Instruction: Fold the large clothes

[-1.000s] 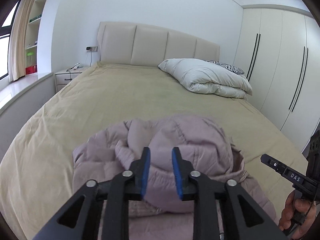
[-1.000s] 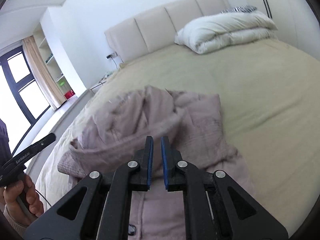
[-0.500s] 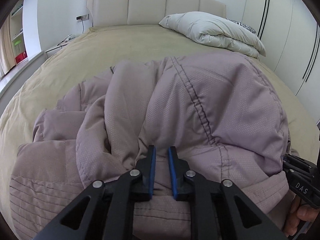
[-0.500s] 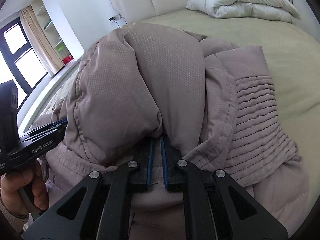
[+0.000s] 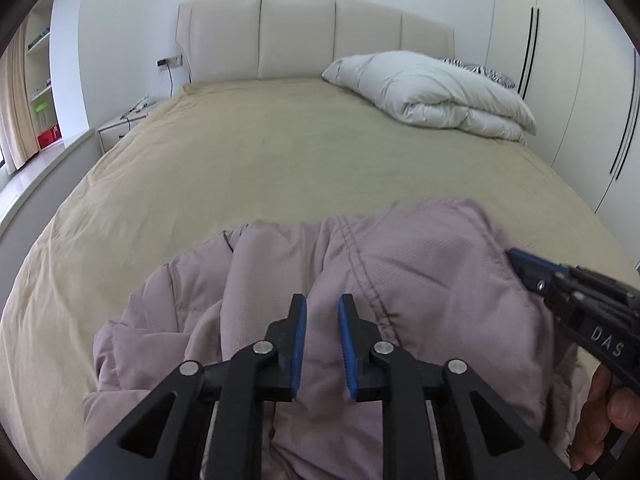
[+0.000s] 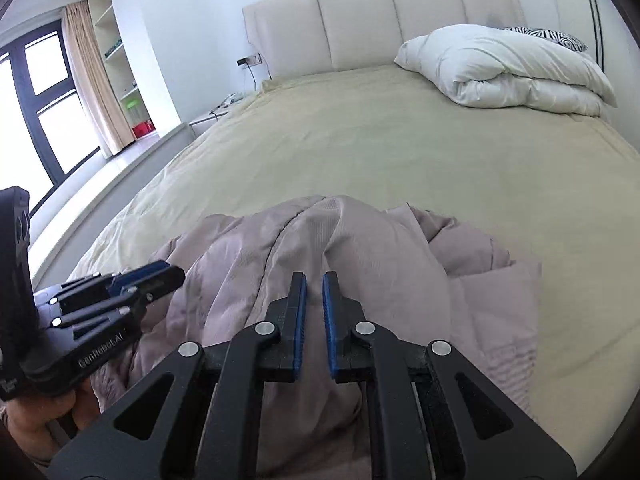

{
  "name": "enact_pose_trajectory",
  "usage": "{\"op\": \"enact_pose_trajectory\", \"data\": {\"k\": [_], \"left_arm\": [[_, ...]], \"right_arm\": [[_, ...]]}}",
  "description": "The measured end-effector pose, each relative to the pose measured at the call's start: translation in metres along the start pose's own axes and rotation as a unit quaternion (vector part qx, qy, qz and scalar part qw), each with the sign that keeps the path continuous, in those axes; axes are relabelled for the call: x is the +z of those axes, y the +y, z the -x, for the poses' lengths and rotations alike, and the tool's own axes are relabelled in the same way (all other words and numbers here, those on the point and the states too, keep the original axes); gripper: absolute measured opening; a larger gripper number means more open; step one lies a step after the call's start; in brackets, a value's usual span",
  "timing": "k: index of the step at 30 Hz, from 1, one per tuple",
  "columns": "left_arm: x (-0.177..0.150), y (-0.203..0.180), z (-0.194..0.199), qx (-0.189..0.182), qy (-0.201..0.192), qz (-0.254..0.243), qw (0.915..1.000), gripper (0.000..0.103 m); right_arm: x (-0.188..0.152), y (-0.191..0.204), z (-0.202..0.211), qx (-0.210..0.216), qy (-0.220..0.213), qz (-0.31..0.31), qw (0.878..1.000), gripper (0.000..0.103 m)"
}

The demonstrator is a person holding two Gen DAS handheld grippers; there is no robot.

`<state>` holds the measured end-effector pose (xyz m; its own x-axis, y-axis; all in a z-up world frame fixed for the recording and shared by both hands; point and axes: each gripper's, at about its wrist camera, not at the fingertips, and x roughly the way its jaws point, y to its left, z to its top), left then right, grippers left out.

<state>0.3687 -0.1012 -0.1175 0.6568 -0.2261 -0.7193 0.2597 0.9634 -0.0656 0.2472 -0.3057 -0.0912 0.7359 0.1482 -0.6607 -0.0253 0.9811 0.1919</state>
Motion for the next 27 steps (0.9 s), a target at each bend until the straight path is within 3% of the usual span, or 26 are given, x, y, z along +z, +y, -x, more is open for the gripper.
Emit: {"op": "enact_pose_trajectory", "data": {"k": [2,5,10,15,17,19,23,27], "left_arm": [[0.000,0.007,-0.027,0.005,0.038,0.013,0.9992,0.019],[-0.005,0.012,-0.043,0.005,0.039,0.011,0.9992,0.020],[-0.020,0.013,-0.056,0.005,0.027,-0.003,0.9996,0.020],[-0.022,0.018,-0.063,-0.011,0.028,0.003,0.9996,0.020],[-0.025,0.022,-0.064,-0.025,0.019,0.006,0.9995,0.019],[-0.027,0.026,-0.065,-0.039,0.015,0.014,0.9990,0.019],[-0.030,0.029,-0.066,-0.051,0.012,0.017,0.9985,0.019],[-0.030,0.031,-0.070,-0.057,0.010,0.016,0.9982,0.019]], "right_arm": [[0.009,0.000,-0.030,-0.013,0.032,0.000,0.999,0.009],[0.006,-0.007,-0.094,-0.033,0.098,-0.004,0.995,0.009],[-0.016,-0.007,-0.104,-0.036,0.050,0.023,0.998,0.009],[0.010,-0.013,-0.099,-0.007,0.095,0.005,0.995,0.009],[0.026,-0.012,-0.075,0.026,0.045,-0.029,0.998,0.009],[0.044,-0.013,-0.061,0.023,0.011,-0.026,0.999,0.009],[0.068,-0.006,-0.116,0.011,0.083,0.007,0.996,0.009],[0.062,-0.038,-0.176,0.014,0.159,-0.045,0.986,0.009]]}}
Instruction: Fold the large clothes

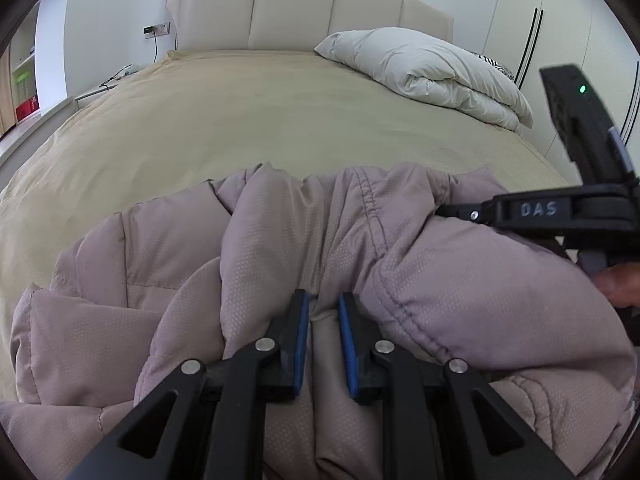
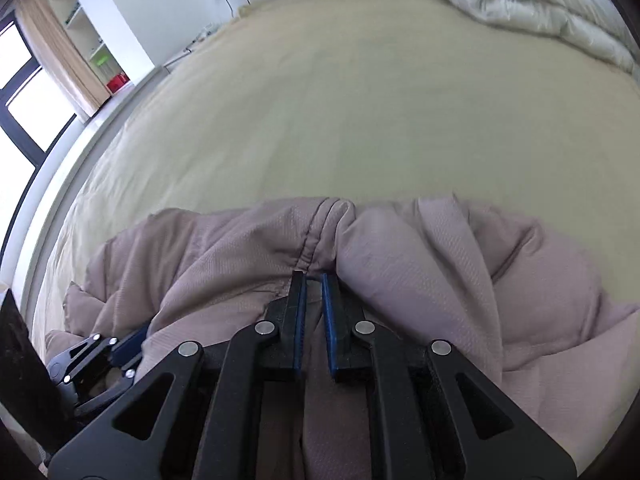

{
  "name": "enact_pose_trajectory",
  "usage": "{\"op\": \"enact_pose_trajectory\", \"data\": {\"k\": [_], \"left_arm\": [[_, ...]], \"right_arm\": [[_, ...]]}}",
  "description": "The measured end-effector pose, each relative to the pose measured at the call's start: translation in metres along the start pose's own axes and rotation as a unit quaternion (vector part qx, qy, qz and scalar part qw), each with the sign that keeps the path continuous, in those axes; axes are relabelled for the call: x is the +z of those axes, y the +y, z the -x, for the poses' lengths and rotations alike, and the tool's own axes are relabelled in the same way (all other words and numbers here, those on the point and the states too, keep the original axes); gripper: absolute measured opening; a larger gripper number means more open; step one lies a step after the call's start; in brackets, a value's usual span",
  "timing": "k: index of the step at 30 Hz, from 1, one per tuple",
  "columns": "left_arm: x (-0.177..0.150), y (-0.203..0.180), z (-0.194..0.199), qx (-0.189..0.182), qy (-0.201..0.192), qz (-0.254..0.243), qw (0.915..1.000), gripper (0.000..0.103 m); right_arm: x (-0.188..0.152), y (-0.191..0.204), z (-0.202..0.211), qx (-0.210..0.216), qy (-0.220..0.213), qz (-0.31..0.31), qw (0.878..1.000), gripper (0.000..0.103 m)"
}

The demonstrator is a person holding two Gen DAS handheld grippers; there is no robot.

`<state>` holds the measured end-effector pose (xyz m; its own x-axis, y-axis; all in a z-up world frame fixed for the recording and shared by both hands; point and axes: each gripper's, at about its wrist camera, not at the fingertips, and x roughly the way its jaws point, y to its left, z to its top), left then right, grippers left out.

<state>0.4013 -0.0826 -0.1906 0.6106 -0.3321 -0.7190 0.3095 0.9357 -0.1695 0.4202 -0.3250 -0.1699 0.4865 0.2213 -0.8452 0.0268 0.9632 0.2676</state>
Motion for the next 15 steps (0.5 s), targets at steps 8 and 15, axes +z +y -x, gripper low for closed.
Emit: {"op": "enact_pose_trajectory", "data": {"k": [8,15], "left_arm": [[0.001,0.000,-0.005,0.003,0.000,-0.003,1.0000,0.019],[0.001,0.002,-0.002,-0.002,-0.004,0.003,1.0000,0.019]], "right_arm": [[-0.005,-0.018,-0.019,0.004,-0.016,-0.014,1.000,0.008],[-0.054,0.036,0.088,0.035,-0.105,0.033,0.993,0.009]]}}
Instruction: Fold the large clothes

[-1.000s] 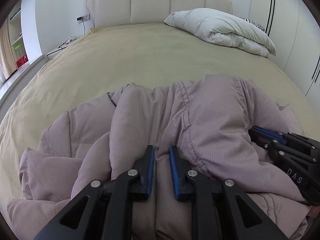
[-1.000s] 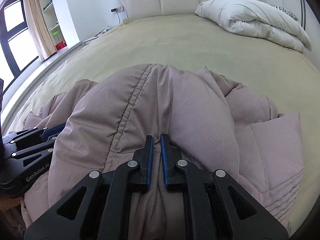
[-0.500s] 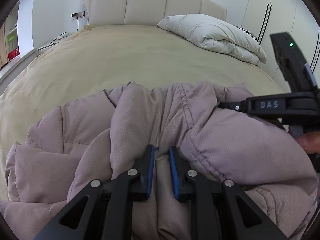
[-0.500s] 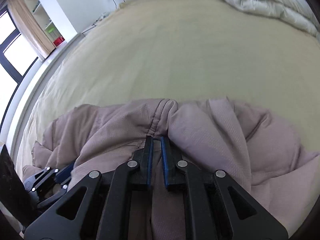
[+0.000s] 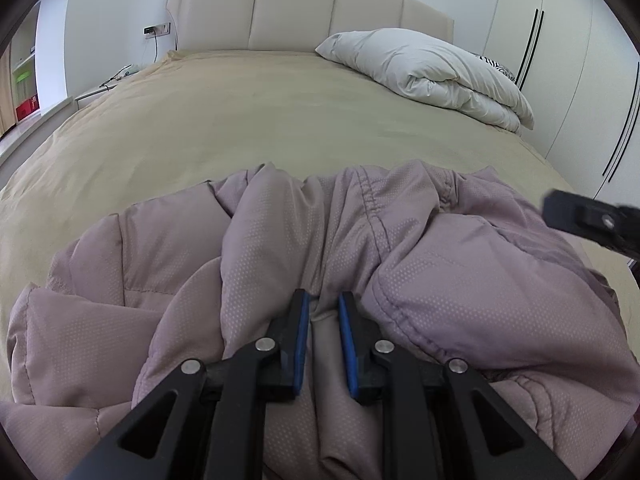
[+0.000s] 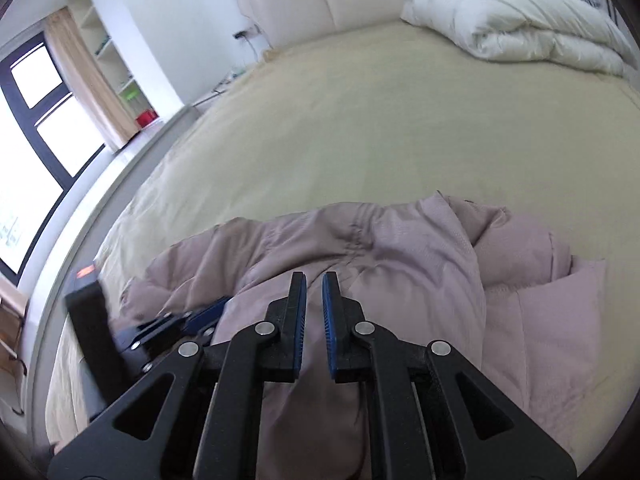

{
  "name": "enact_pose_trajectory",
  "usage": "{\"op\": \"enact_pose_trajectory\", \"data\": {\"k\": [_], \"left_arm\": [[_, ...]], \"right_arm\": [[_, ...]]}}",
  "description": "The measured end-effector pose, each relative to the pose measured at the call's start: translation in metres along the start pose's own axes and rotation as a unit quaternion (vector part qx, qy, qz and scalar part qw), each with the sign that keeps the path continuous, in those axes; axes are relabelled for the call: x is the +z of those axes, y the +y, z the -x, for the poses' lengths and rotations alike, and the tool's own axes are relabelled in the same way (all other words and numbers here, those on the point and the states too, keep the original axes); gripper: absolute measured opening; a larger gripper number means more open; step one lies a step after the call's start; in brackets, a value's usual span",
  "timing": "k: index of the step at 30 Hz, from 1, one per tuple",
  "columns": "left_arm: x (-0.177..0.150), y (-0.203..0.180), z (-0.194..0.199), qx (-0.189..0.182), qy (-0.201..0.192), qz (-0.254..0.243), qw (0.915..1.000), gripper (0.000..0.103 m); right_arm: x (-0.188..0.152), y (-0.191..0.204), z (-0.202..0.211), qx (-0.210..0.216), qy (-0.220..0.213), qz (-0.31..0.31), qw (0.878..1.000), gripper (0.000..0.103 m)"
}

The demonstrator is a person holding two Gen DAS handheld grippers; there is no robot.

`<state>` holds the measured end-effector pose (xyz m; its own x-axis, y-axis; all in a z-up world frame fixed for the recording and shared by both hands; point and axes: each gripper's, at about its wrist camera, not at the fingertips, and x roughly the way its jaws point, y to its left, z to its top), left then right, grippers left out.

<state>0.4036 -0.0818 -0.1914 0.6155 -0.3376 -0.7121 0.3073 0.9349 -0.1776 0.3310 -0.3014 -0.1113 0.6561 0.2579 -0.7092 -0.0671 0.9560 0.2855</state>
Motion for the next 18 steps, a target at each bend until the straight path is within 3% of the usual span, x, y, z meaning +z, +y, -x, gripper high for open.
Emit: {"op": "enact_pose_trajectory", "data": {"k": [3,5,8,13,14,18], "left_arm": [[-0.001,0.002,0.001,-0.003,-0.001,0.005,1.0000,0.019],[-0.002,0.003,0.001,-0.001,-0.001,0.003,1.0000,0.019],[-0.003,0.005,0.001,-0.002,0.000,0.004,1.0000,0.019],[-0.001,0.009,0.017,-0.021,0.000,0.026,0.9994,0.019],[-0.003,0.010,0.030,-0.024,-0.004,0.033,0.9992,0.019],[-0.021,0.020,0.094,-0.007,-0.053,0.052,0.9972,0.020]], "right_arm": [[-0.028,0.028,-0.005,-0.036,0.038,0.073,0.996,0.009],[-0.051,0.025,-0.026,-0.059,0.066,0.077,0.993,0.008],[-0.069,0.019,-0.033,-0.044,0.025,0.070,0.996,0.008],[-0.066,0.022,-0.021,-0.046,0.038,0.063,0.996,0.009],[-0.063,0.022,-0.007,-0.046,0.032,0.053,0.997,0.009],[-0.081,0.017,0.074,-0.046,-0.086,0.063,0.993,0.009]]}}
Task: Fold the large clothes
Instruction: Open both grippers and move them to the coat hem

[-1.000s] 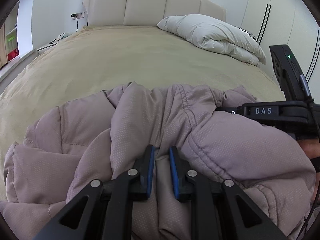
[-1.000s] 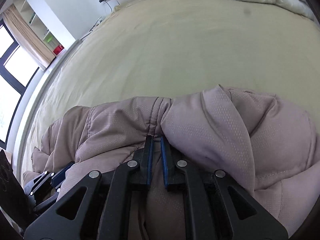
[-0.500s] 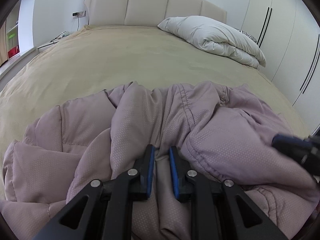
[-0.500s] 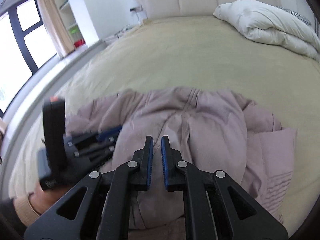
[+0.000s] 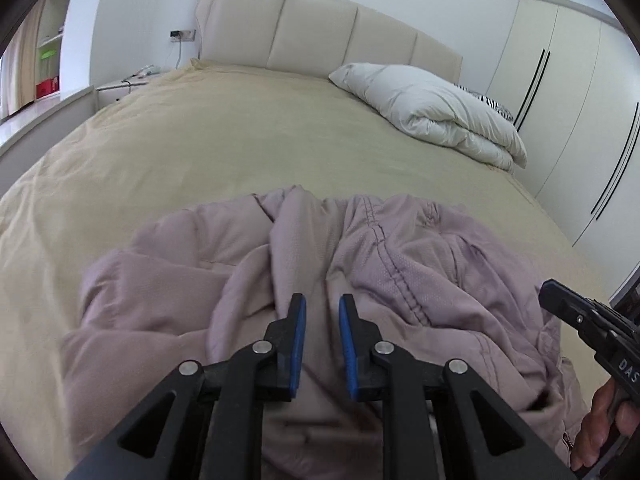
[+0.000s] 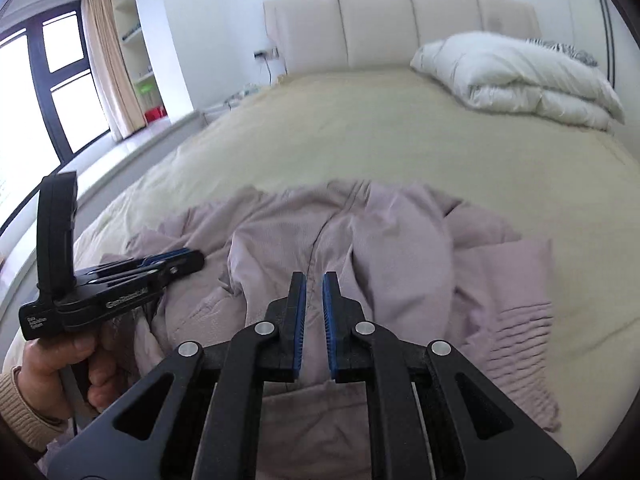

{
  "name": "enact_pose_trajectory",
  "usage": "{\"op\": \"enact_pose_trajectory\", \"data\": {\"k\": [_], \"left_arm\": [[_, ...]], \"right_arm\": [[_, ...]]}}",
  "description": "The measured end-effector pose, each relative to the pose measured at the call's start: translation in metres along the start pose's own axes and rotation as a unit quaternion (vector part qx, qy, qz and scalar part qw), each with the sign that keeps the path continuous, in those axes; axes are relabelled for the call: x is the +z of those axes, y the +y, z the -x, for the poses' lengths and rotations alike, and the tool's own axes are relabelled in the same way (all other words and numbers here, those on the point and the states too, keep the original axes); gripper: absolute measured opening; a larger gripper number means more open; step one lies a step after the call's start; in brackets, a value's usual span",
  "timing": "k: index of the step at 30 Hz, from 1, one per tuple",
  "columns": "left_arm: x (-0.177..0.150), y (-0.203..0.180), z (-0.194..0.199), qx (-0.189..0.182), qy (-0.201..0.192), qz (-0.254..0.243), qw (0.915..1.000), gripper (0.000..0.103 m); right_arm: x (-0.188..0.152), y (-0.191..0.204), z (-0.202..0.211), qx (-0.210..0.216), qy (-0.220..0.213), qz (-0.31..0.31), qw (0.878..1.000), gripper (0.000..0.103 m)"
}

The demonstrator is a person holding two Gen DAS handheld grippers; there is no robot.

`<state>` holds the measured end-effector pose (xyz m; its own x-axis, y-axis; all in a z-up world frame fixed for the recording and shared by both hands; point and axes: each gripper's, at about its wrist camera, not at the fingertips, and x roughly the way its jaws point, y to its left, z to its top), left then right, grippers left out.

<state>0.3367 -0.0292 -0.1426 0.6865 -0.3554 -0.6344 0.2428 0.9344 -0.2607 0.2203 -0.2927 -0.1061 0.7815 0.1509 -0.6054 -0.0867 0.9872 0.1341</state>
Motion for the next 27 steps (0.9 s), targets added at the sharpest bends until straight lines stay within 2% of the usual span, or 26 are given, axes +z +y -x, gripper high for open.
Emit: {"op": "enact_pose_trajectory", "data": {"k": [2,5,6,9,12,14,15,16,18,19,20,21,22,23,25,27], "left_arm": [[-0.007,0.008,0.020,0.016,-0.017,0.003,0.9997,0.028],[-0.017,0.021,0.011,0.043,0.011,-0.002,0.9990,0.029],[-0.020,0.024,0.006,0.051,0.018,-0.003,0.9985,0.030],[-0.025,0.027,-0.004,0.057,0.028,-0.006,0.9979,0.030],[-0.021,0.023,0.000,0.064,0.037,-0.007,0.9972,0.030],[-0.021,0.021,0.020,0.053,0.031,0.005,0.9981,0.029],[-0.023,0.018,0.033,0.048,0.022,0.004,0.9986,0.030],[-0.027,0.015,0.047,0.048,0.012,-0.003,0.9988,0.030],[-0.040,0.006,0.081,0.040,-0.011,-0.019,0.9990,0.037],[-0.048,0.001,0.099,0.038,-0.023,-0.027,0.9986,0.047],[-0.057,-0.003,0.118,0.042,-0.037,-0.033,0.9979,0.059],[-0.067,-0.008,0.136,0.048,-0.050,-0.039,0.9968,0.066],[-0.077,-0.013,0.154,0.050,-0.061,-0.045,0.9959,0.080],[-0.088,-0.017,0.172,0.052,-0.072,-0.054,0.9946,0.089],[-0.108,-0.021,0.208,0.068,-0.092,-0.063,0.9915,0.093],[-0.125,-0.019,0.238,0.073,-0.096,-0.051,0.9914,0.097]], "right_arm": [[-0.010,-0.001,0.009,-0.011,-0.009,0.012,1.000,0.011],[-0.032,-0.007,-0.014,-0.017,0.079,0.005,0.997,0.011],[-0.040,-0.011,-0.019,-0.011,0.089,-0.009,0.996,0.011],[-0.049,-0.015,-0.023,-0.013,0.072,-0.003,0.997,0.011],[-0.051,-0.009,-0.023,-0.021,0.080,0.009,0.997,0.011],[-0.042,-0.015,-0.005,-0.015,0.091,-0.028,0.995,0.011],[-0.038,-0.019,0.010,-0.005,0.075,-0.054,0.996,0.011],[-0.035,-0.022,0.032,0.008,0.042,-0.069,0.997,0.011],[-0.033,-0.015,0.081,0.005,-0.034,-0.059,0.998,0.011],[-0.036,-0.010,0.107,0.000,-0.073,-0.050,0.996,0.011],[-0.039,-0.005,0.127,-0.006,-0.098,-0.043,0.994,0.011],[-0.043,0.001,0.146,-0.015,-0.113,-0.037,0.993,0.011],[-0.050,0.006,0.161,-0.024,-0.118,-0.031,0.992,0.011],[-0.055,0.010,0.172,-0.030,-0.114,-0.025,0.993,0.011],[-0.070,0.016,0.191,-0.037,-0.101,-0.016,0.994,0.011],[-0.086,0.017,0.206,-0.023,-0.095,-0.036,0.995,0.011]]}}
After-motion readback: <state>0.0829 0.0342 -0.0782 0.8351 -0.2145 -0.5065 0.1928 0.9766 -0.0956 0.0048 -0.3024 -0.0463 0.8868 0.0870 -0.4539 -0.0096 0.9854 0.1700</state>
